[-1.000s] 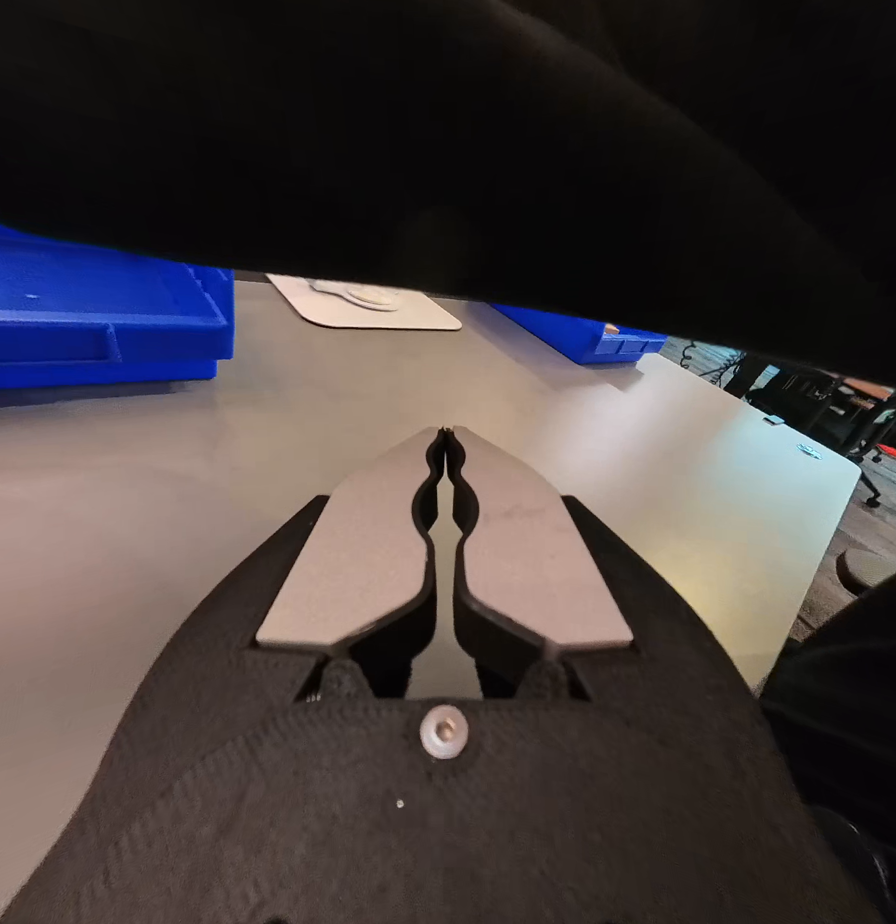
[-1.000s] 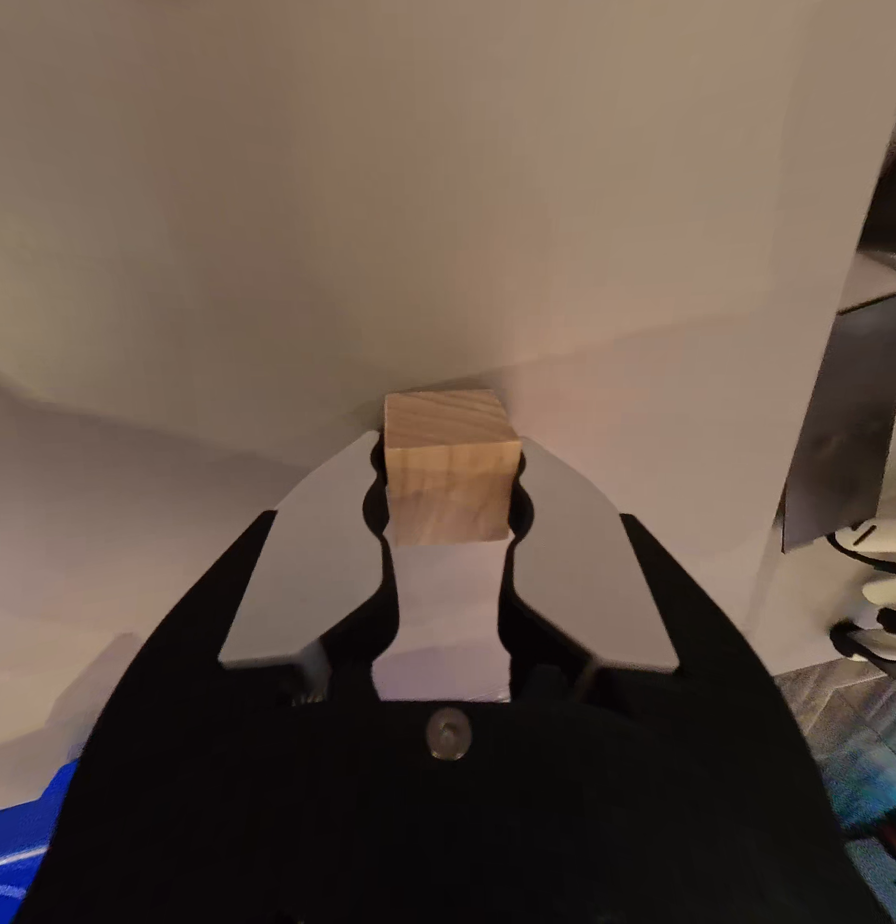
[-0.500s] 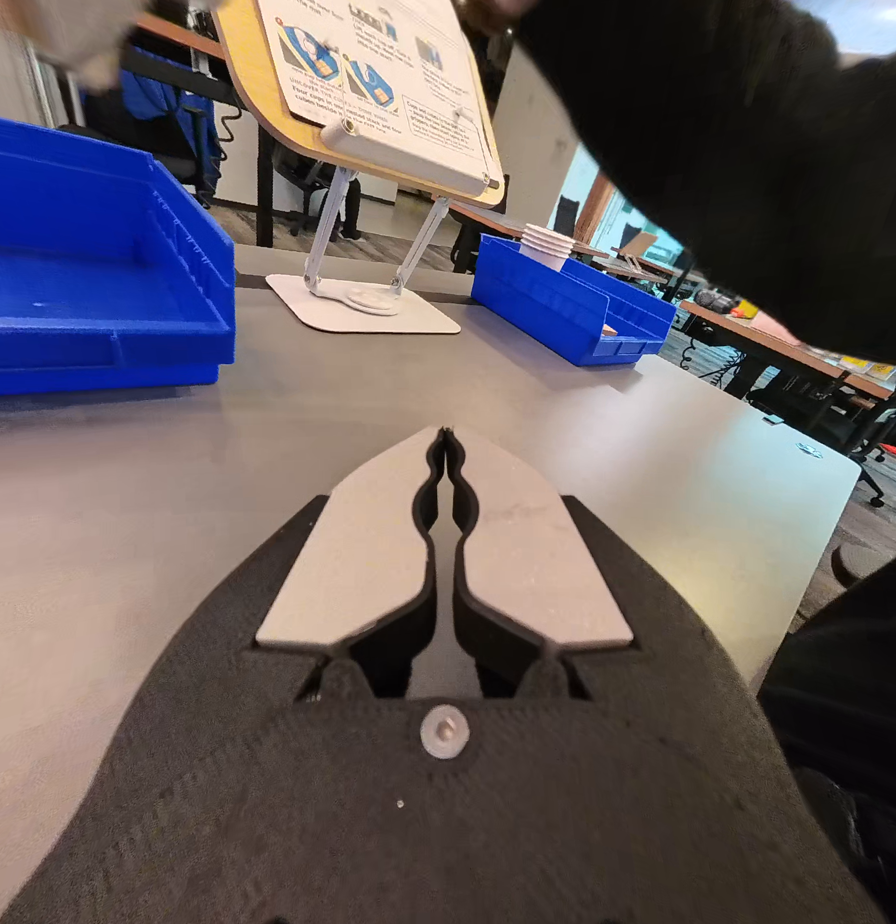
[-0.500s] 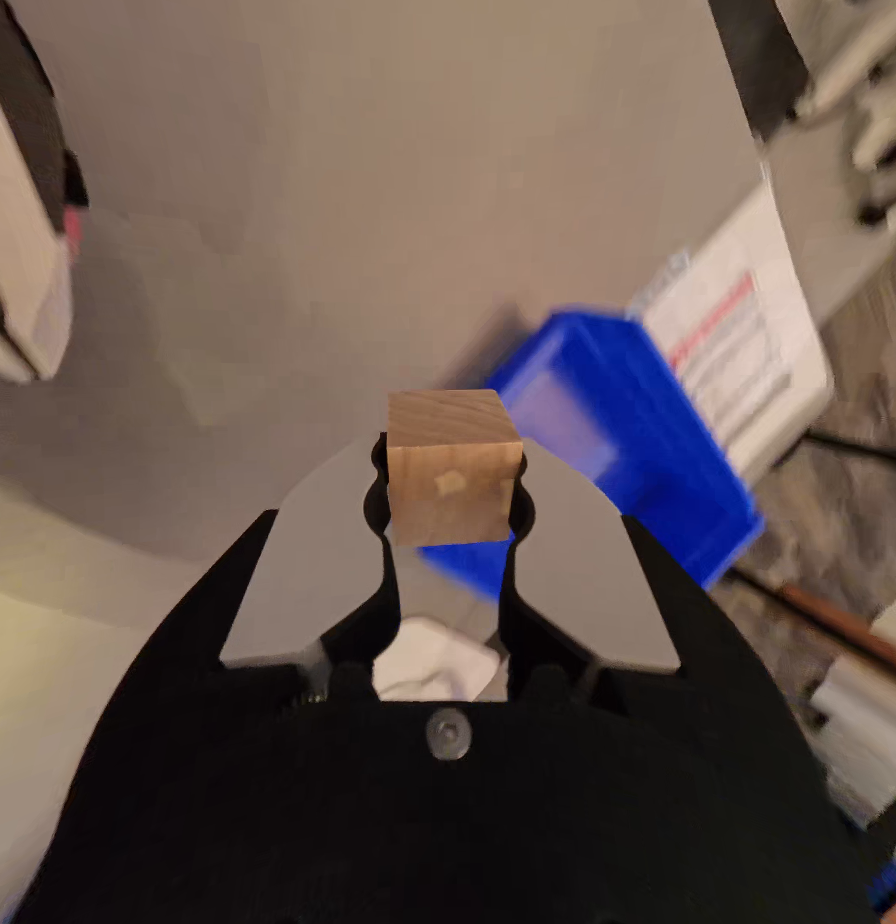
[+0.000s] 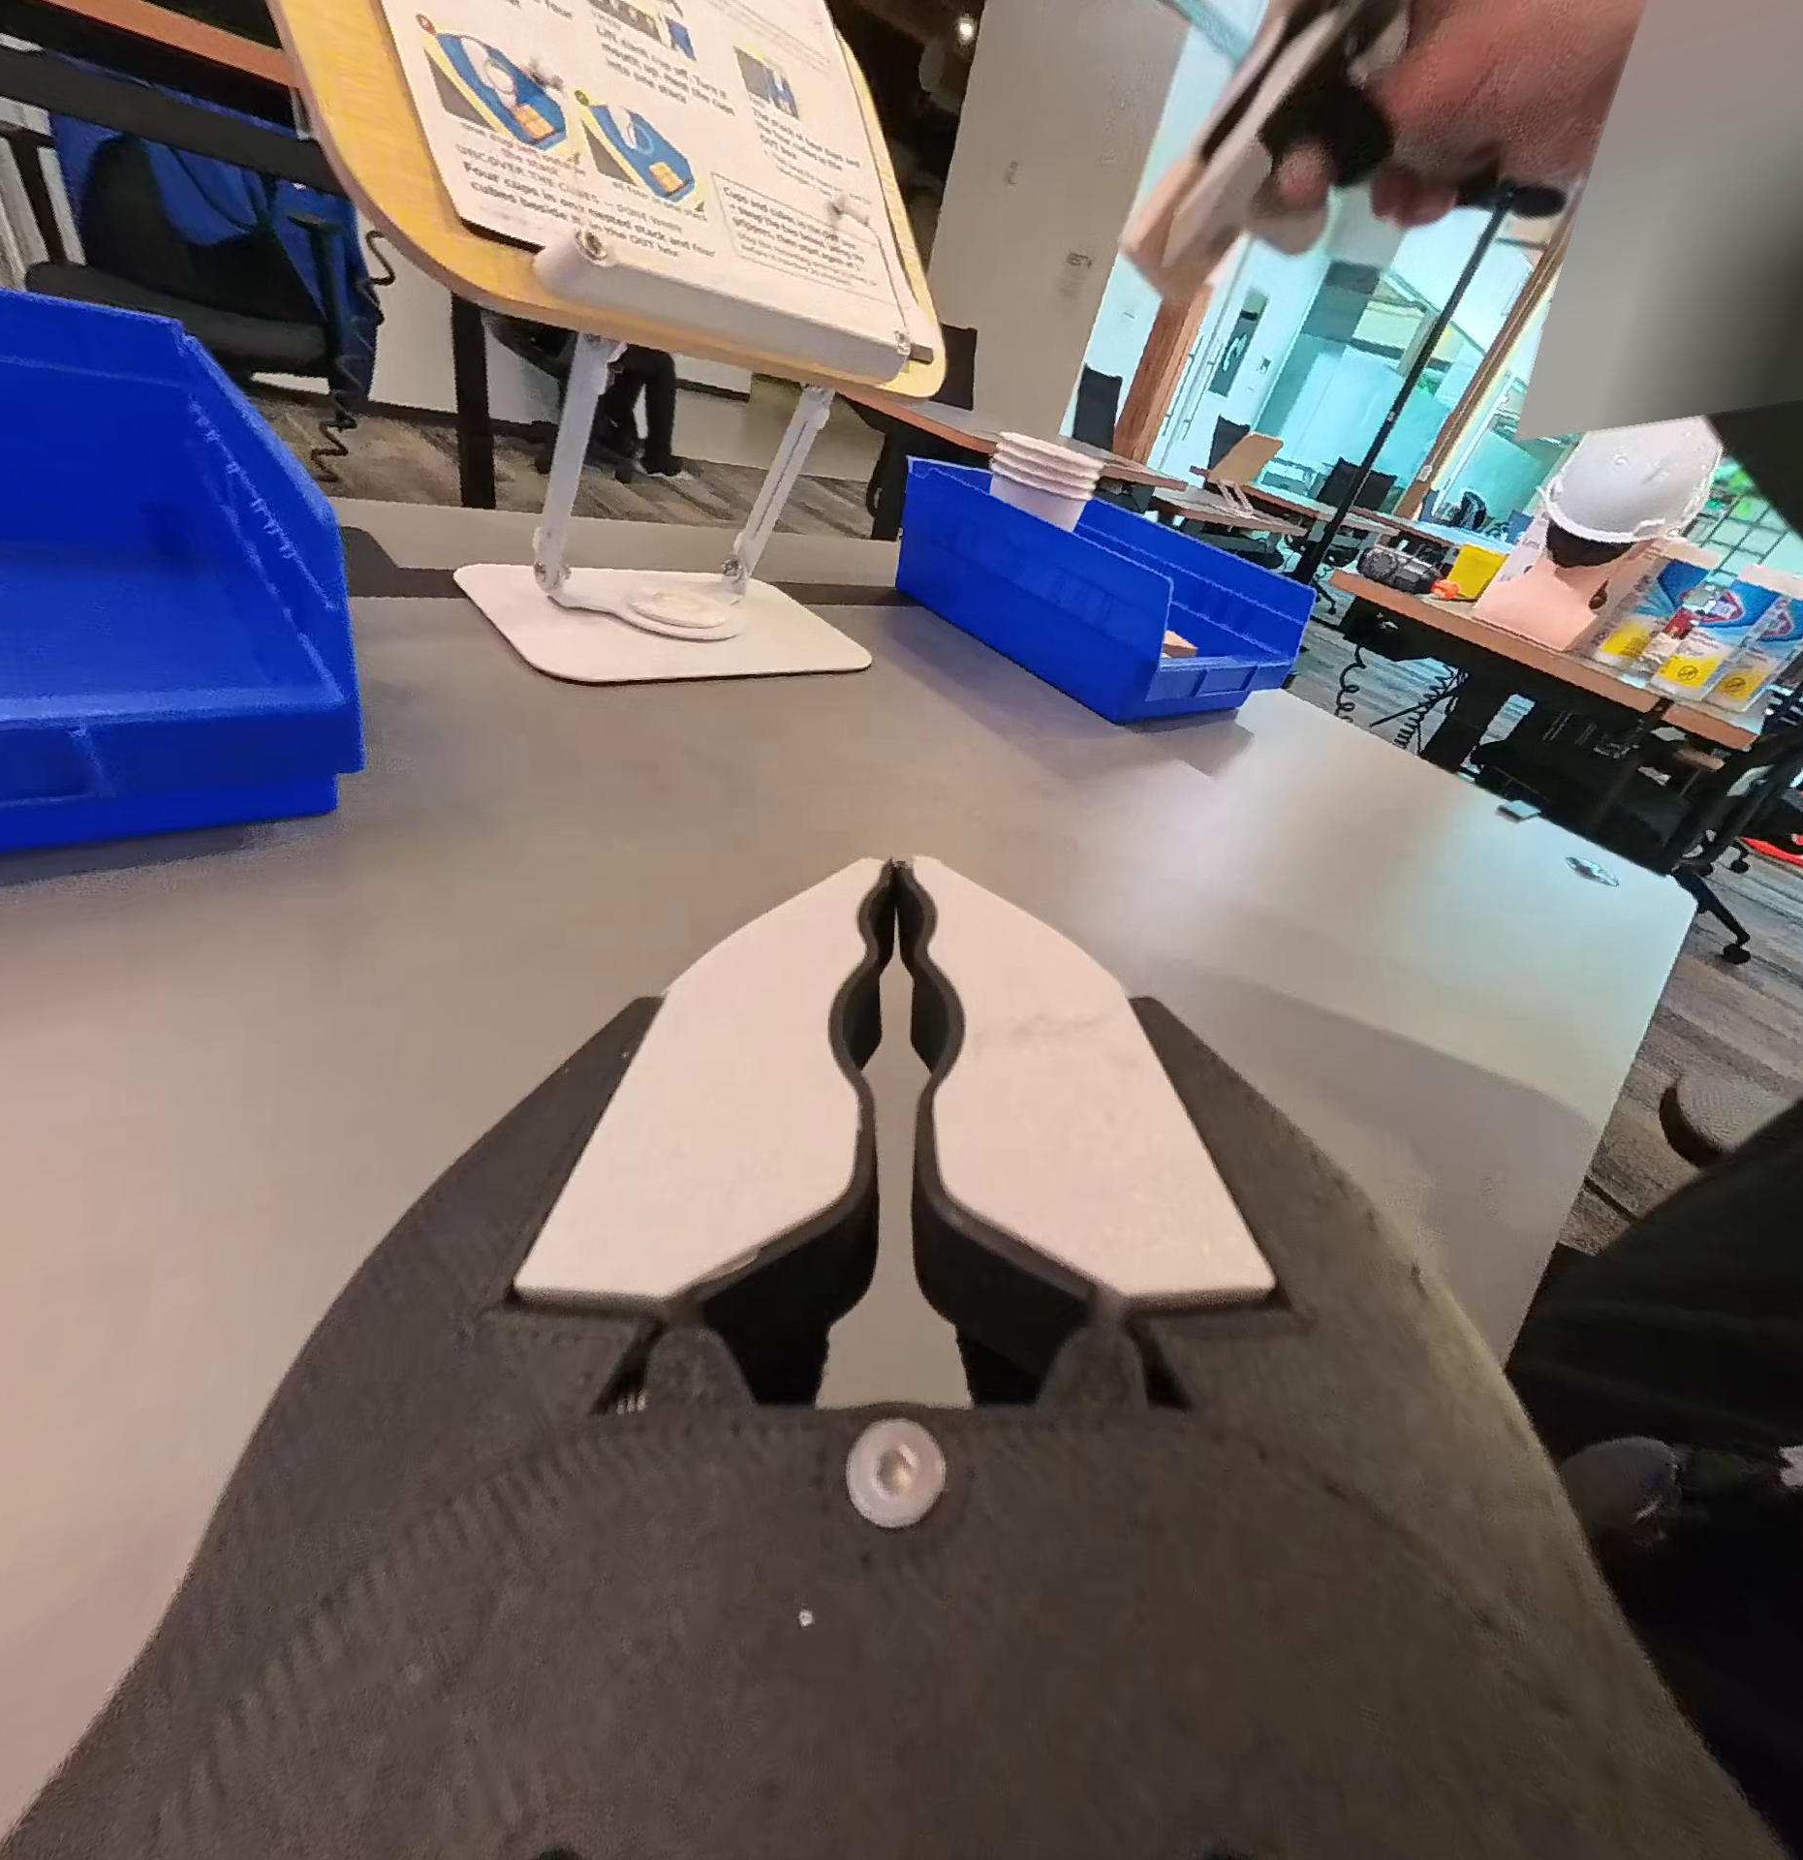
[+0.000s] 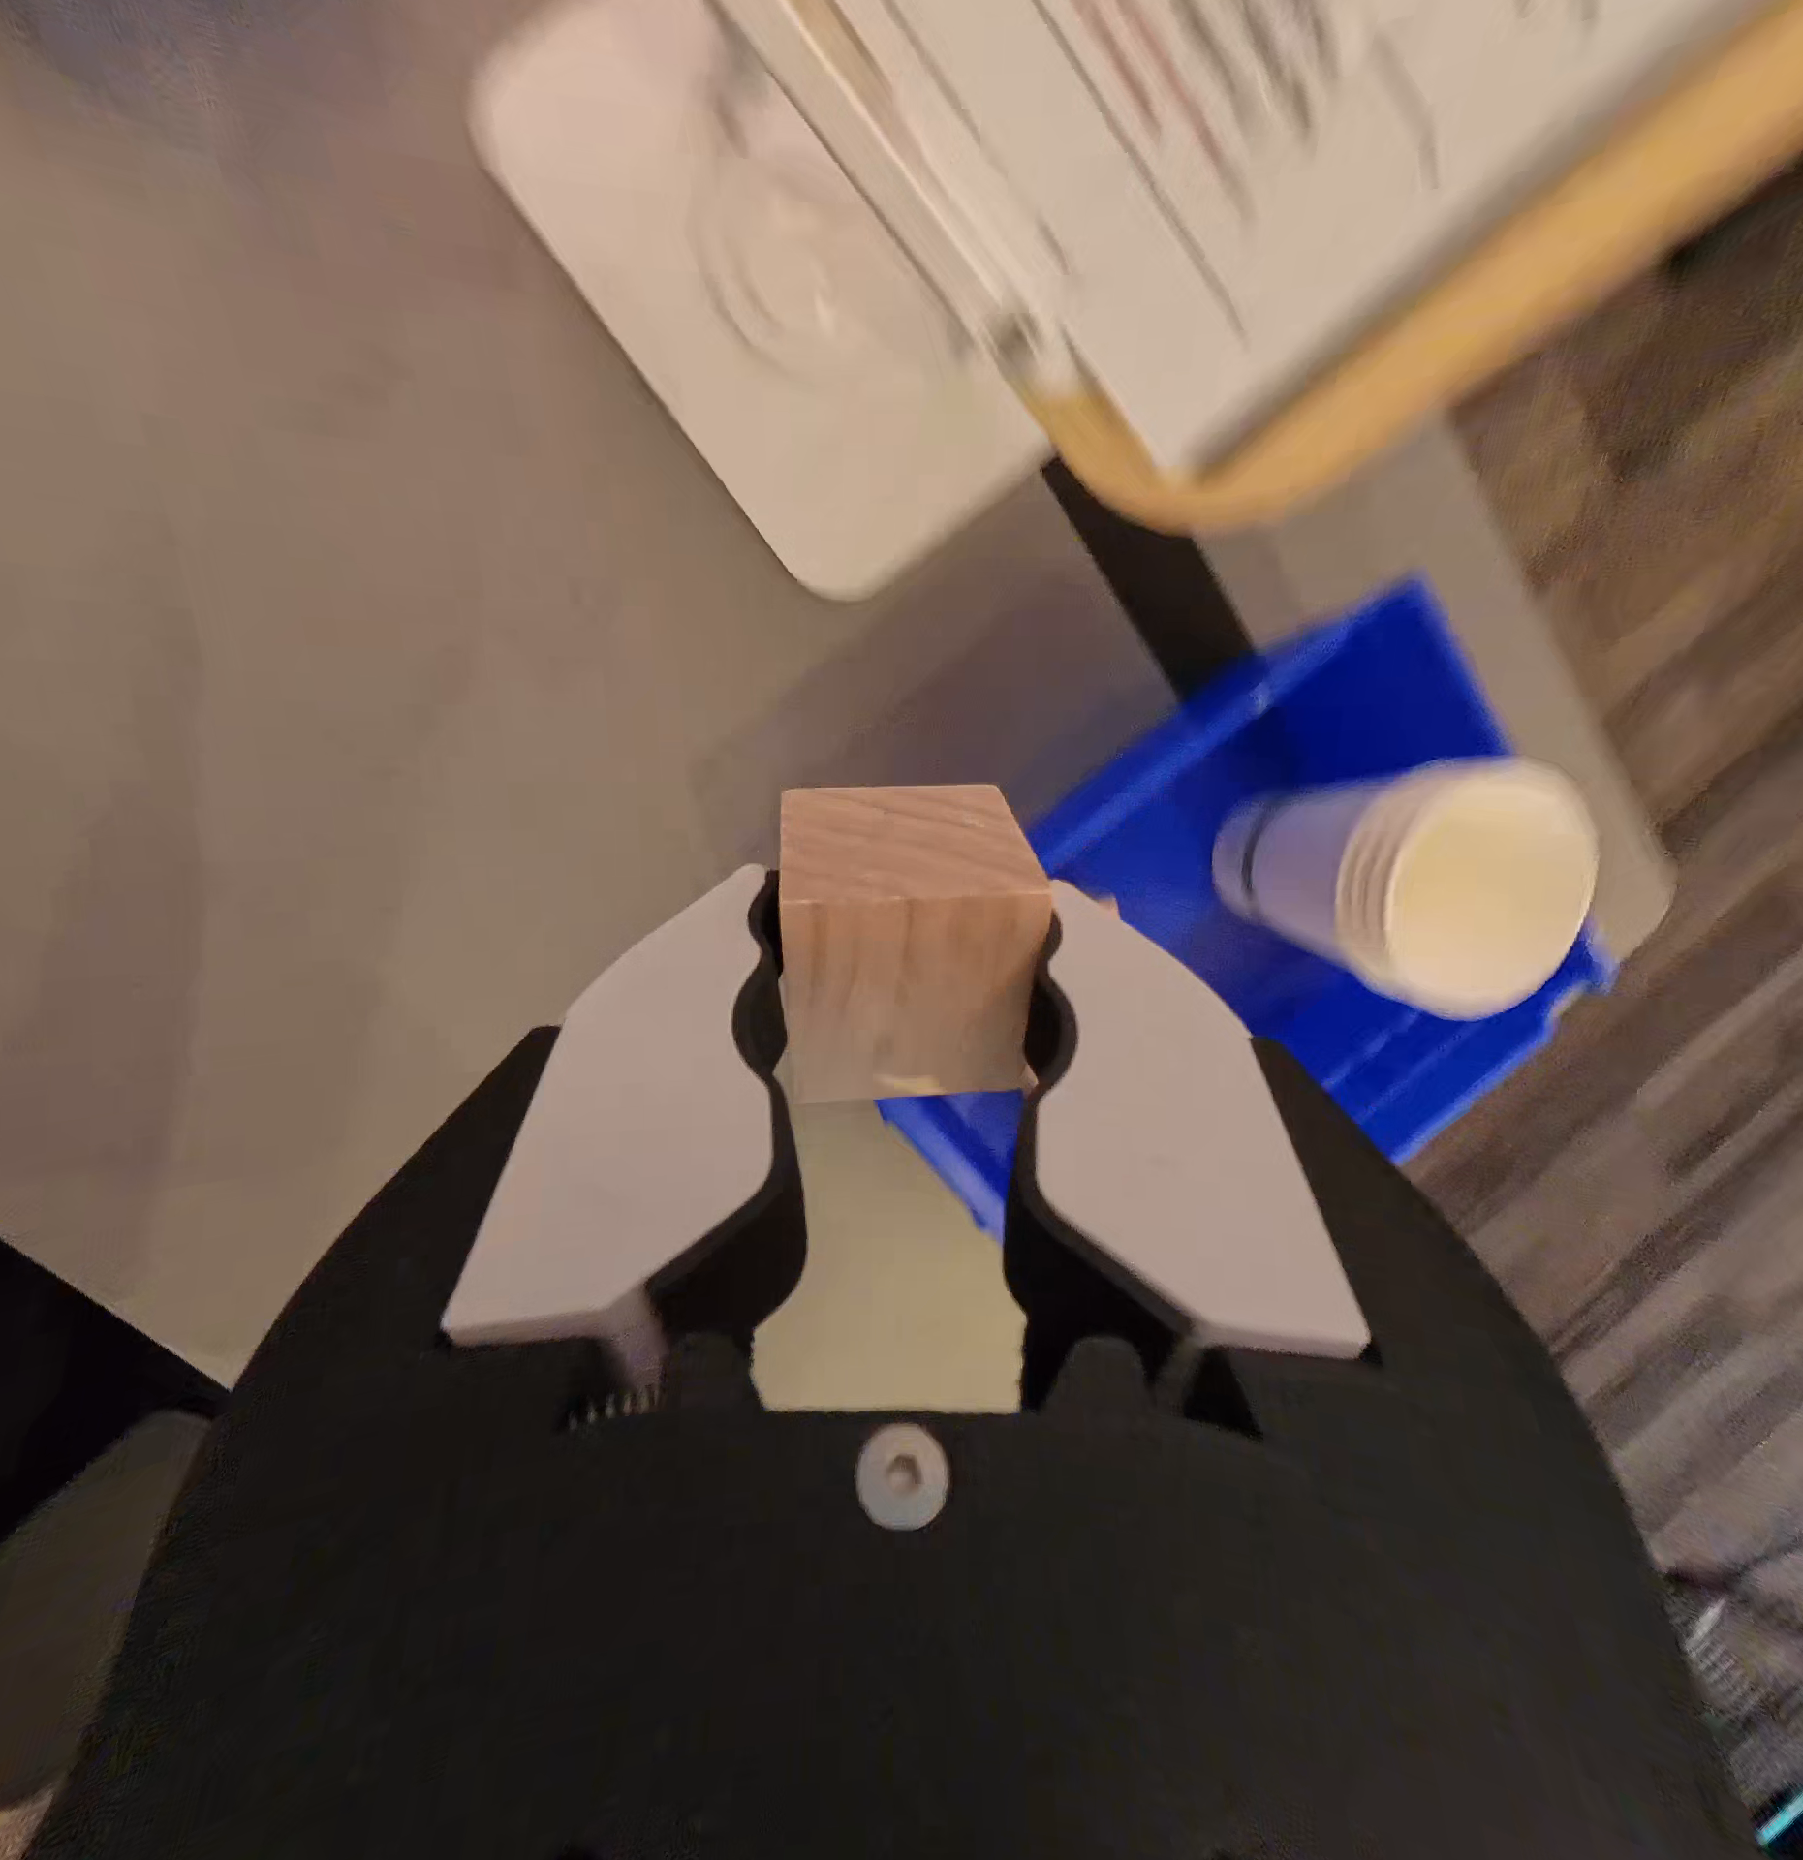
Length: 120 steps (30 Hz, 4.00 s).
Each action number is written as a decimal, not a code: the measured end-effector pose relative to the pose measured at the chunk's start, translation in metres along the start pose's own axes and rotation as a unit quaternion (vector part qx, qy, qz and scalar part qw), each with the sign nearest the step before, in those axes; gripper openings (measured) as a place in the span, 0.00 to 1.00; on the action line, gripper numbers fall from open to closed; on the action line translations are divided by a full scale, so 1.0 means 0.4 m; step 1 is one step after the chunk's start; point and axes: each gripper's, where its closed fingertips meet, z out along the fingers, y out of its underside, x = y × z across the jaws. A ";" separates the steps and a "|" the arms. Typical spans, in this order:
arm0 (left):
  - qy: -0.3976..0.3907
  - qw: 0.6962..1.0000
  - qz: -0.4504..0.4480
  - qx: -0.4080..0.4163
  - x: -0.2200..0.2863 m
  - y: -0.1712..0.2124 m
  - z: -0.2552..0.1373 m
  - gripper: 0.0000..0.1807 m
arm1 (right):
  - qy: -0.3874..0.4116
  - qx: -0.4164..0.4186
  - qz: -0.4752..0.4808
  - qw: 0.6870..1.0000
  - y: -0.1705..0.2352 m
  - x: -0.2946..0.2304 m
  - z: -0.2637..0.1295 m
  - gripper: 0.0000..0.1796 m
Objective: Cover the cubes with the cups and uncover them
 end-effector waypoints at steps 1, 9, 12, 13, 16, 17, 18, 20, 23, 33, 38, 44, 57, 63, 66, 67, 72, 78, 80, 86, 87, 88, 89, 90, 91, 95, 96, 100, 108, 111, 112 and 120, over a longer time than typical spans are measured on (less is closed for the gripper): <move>0.003 1.000 0.001 0.000 0.004 -0.001 0.003 0.00 | 0.009 -0.015 0.036 0.999 0.055 0.043 0.026 0.26; 0.020 1.000 0.007 -0.002 0.026 -0.006 0.025 0.00 | 0.053 -0.081 0.241 0.966 0.315 0.252 0.242 0.26; 0.020 1.000 0.005 -0.001 0.025 -0.005 0.024 0.00 | 0.062 -0.093 0.285 0.952 0.358 0.293 0.294 0.26; 0.019 1.000 0.004 -0.001 0.023 -0.005 0.024 0.00 | 0.067 -0.102 0.294 0.948 0.372 0.304 0.309 0.26; 0.018 1.000 0.002 0.000 0.019 -0.005 0.023 0.00 | 0.068 -0.119 0.321 0.937 0.400 0.324 0.355 0.26; 0.018 1.000 0.001 0.000 0.018 -0.005 0.023 0.00 | 0.068 -0.125 0.327 0.934 0.408 0.327 0.368 0.26; 0.018 1.000 0.000 0.001 0.017 -0.005 0.023 0.00 | 0.063 -0.128 0.335 0.931 0.412 0.326 0.382 0.26; 0.019 1.000 -0.003 0.002 0.016 -0.005 0.022 0.00 | 0.063 -0.143 0.341 0.927 0.427 0.324 0.404 0.26; 0.020 1.000 -0.005 0.003 0.014 -0.006 0.021 0.00 | 0.050 -0.153 0.357 0.920 0.446 0.315 0.436 0.26; 0.028 0.999 -0.016 0.009 0.016 -0.010 0.019 0.00 | 0.048 -0.161 0.396 0.903 0.494 0.296 0.464 0.26; 0.028 1.000 -0.011 0.006 0.019 -0.009 0.020 0.00 | 0.070 -0.149 0.379 0.911 0.474 0.290 0.417 0.47; 0.029 0.999 -0.015 0.009 0.018 -0.011 0.020 0.00 | 0.059 -0.177 0.367 0.911 0.532 0.221 0.374 0.38; 0.032 0.999 -0.010 0.005 0.023 -0.007 0.023 0.00 | 0.007 -0.216 0.359 0.908 0.583 0.176 0.381 0.44; 0.034 0.999 -0.003 -0.005 0.028 0.006 0.035 0.00 | 0.055 -0.122 0.327 0.935 0.440 0.205 0.307 0.32; 0.033 0.999 -0.004 -0.007 0.026 0.008 0.037 0.00 | 0.027 -0.076 0.331 0.940 0.336 0.198 0.310 0.28; 0.032 0.999 -0.002 -0.006 0.027 0.007 0.036 0.00 | 0.027 -0.075 0.331 0.940 0.318 0.202 0.321 0.28; 0.027 1.000 0.009 -0.005 0.029 0.000 0.025 0.00 | 0.011 -0.122 0.362 0.924 0.332 0.199 0.413 0.34; 0.030 1.000 -0.003 0.003 0.021 -0.005 0.021 0.00 | -0.003 -0.097 0.383 0.919 0.321 0.200 0.452 0.28; 0.033 0.999 -0.004 0.003 0.025 -0.004 0.022 0.00 | -0.010 -0.103 0.381 0.919 0.323 0.198 0.451 0.28; 0.032 0.999 -0.001 0.003 0.025 -0.006 0.021 0.00 | -0.035 -0.147 0.322 0.935 0.351 0.180 0.437 0.27; 0.032 0.999 -0.001 0.004 0.024 -0.007 0.021 0.00 | -0.039 -0.149 0.309 0.938 0.356 0.177 0.434 0.27; 0.032 0.999 -0.001 0.004 0.024 -0.006 0.022 0.00 | -0.039 -0.147 0.308 0.939 0.360 0.178 0.433 0.27; 0.032 0.999 -0.001 0.003 0.024 -0.005 0.023 0.00 | -0.040 -0.144 0.304 0.941 0.361 0.179 0.433 0.27; 0.033 0.999 -0.001 0.002 0.025 -0.003 0.025 0.00 | -0.039 -0.142 0.296 0.944 0.362 0.181 0.433 0.28; 0.035 0.999 -0.001 0.001 0.027 -0.002 0.027 0.00 | -0.034 -0.144 0.289 0.946 0.362 0.184 0.433 0.28; 0.037 0.999 0.015 -0.009 0.038 0.006 0.033 0.00 | -0.006 -0.147 0.286 0.947 0.362 0.190 0.410 0.46; 0.035 0.999 0.021 -0.010 0.039 0.005 0.033 0.00 | 0.001 -0.140 0.285 0.948 0.357 0.186 0.394 0.45; 0.034 0.999 0.021 -0.007 0.036 0.002 0.031 0.00 | 0.002 -0.109 0.296 0.949 0.342 0.137 0.352 0.36; 0.042 0.999 0.018 -0.004 0.046 -0.001 0.028 0.00 | 0.000 -0.136 0.314 0.940 0.399 0.083 0.398 0.29; 0.040 0.999 0.015 -0.001 0.040 -0.005 0.024 0.00 | -0.004 -0.141 0.311 0.940 0.408 0.081 0.394 0.25; 0.040 0.999 0.013 0.001 0.039 -0.006 0.023 0.00 | -0.001 -0.149 0.306 0.940 0.418 0.084 0.390 0.25; 0.047 0.999 0.019 -0.010 0.051 0.007 0.036 0.00 | 0.016 -0.153 0.279 0.948 0.433 0.104 0.366 0.44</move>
